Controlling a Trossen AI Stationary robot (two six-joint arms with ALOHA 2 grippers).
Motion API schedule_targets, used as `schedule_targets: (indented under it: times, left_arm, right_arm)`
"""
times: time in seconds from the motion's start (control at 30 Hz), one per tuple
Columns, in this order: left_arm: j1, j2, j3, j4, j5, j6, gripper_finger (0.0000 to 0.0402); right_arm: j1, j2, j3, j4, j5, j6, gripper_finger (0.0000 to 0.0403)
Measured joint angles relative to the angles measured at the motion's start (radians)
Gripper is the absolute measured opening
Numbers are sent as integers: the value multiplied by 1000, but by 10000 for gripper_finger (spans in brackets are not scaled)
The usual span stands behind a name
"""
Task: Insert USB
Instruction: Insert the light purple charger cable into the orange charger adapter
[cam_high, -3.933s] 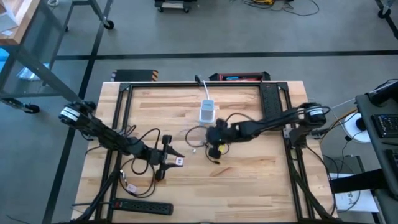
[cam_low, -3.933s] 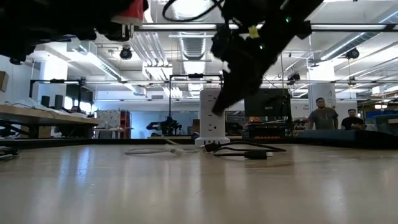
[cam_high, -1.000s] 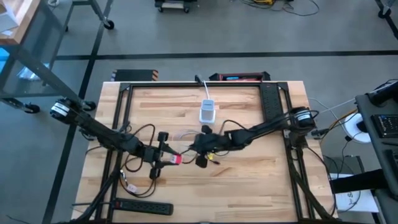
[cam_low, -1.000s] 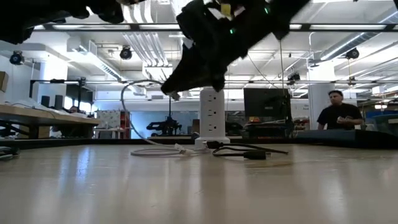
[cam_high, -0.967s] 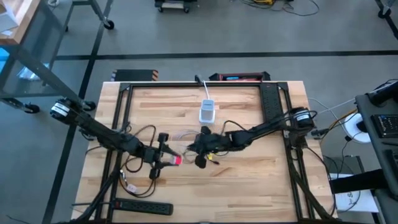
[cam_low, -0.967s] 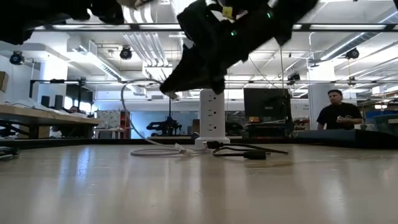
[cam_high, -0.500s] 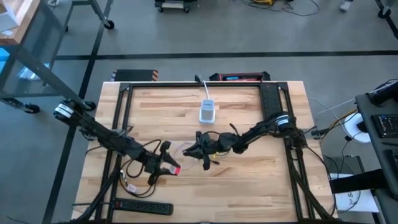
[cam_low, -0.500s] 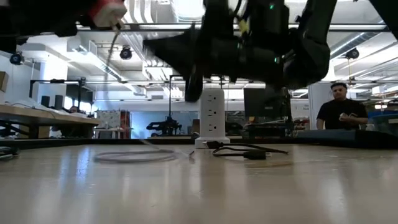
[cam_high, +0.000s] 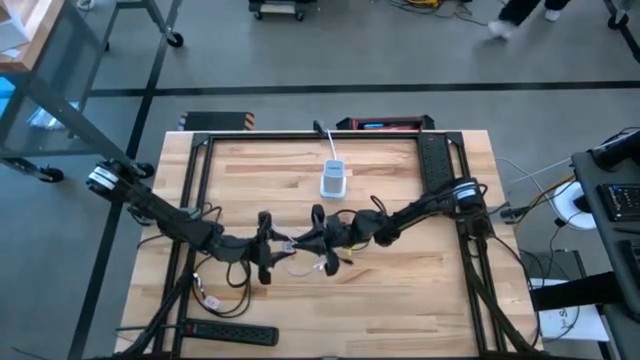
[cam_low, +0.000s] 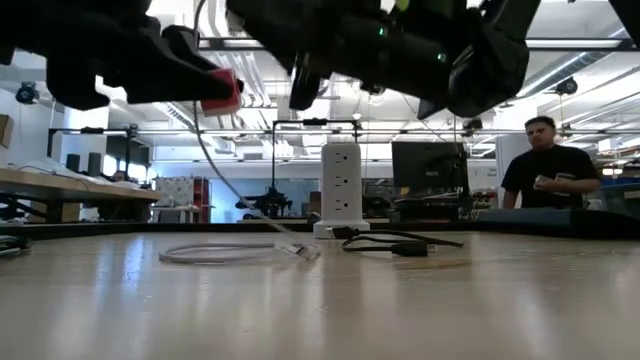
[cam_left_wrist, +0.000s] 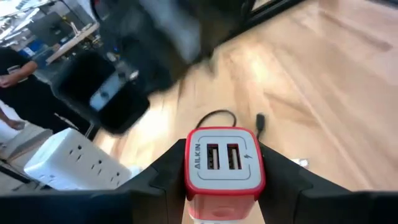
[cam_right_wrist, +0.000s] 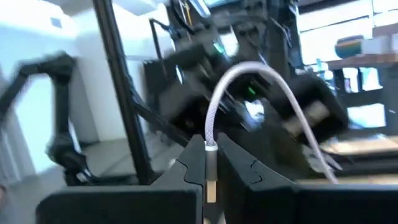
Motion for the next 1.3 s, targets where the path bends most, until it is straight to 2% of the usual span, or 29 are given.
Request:
schedule_targets:
  times: [0.2, 0.5, 0.7, 0.93, 1.03, 1.3]
  left_arm:
    - [1, 0, 6, -2, -10, -31, 134]
    - [1, 0, 6, -1, 8, -42, 134]
    - [1, 0, 5, -1, 9, -62, 141]
    - [1, 0, 18, 8, 9, -114, 132]
    - [1, 0, 26, 7, 6, -135, 132]
    - [1, -10, 30, 4, 1, -178, 132]
  right_arm:
    - [1, -1, 0, -21, 59, -67, 4]
    - [1, -1, 23, -25, 62, -46, 4]
    - [-2, -1, 64, -12, 61, 105, 10]
    - [9, -1, 98, -139, 59, -98, 4]
    - [22, -1, 103, -198, 118, -183, 4]
    - [43, -2, 102, -209, 164, -265, 3]
